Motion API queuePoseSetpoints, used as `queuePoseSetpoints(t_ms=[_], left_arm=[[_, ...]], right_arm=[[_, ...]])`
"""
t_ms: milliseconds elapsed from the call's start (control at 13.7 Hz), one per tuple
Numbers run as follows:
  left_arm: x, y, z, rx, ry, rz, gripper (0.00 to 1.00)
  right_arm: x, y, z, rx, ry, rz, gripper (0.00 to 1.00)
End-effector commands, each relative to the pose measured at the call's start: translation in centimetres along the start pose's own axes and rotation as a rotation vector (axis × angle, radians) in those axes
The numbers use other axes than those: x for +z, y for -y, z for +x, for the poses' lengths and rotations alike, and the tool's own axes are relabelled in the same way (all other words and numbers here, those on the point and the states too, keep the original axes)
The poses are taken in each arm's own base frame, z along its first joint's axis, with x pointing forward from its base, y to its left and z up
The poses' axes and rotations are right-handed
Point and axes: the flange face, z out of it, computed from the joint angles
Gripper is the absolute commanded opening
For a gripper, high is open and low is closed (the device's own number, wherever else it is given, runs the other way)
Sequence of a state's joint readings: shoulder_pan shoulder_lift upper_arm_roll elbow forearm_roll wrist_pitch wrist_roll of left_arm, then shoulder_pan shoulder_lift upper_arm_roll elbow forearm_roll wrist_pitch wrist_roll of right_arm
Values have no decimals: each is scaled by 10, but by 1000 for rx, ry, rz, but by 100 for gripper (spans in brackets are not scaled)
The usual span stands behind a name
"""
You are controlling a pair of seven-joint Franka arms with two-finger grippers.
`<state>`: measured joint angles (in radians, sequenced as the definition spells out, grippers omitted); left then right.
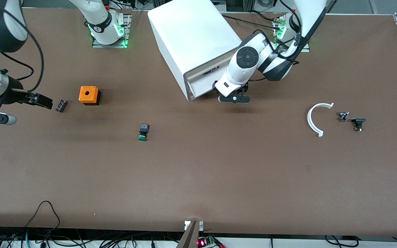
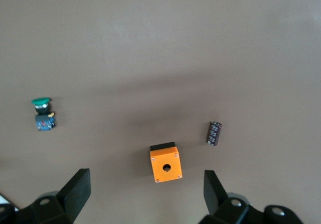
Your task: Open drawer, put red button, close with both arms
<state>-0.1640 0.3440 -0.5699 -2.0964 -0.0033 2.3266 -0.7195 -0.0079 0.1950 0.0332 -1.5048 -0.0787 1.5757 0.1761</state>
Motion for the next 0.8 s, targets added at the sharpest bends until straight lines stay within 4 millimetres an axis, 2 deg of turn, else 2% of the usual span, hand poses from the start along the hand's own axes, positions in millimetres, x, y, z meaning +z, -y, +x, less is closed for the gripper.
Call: queuePoseSetpoints(t_ms=[0, 146, 365, 584, 730], left_arm=[[-3, -11, -24, 30, 13, -13, 100], [0, -21, -39, 63, 24, -10, 100], [4, -21, -42, 67, 31, -5, 100], [8, -17, -45, 65, 56, 19, 100], [-3, -15, -42, 58, 36, 17, 100]], right_arm=[[1, -14, -17, -36, 25, 42, 100], [5, -17, -37, -37, -5, 46, 100], [14, -20, -60, -68, -99, 57, 100], [-6, -18, -62, -73, -101, 53, 100], [-15, -21, -62, -75, -115, 54, 100]])
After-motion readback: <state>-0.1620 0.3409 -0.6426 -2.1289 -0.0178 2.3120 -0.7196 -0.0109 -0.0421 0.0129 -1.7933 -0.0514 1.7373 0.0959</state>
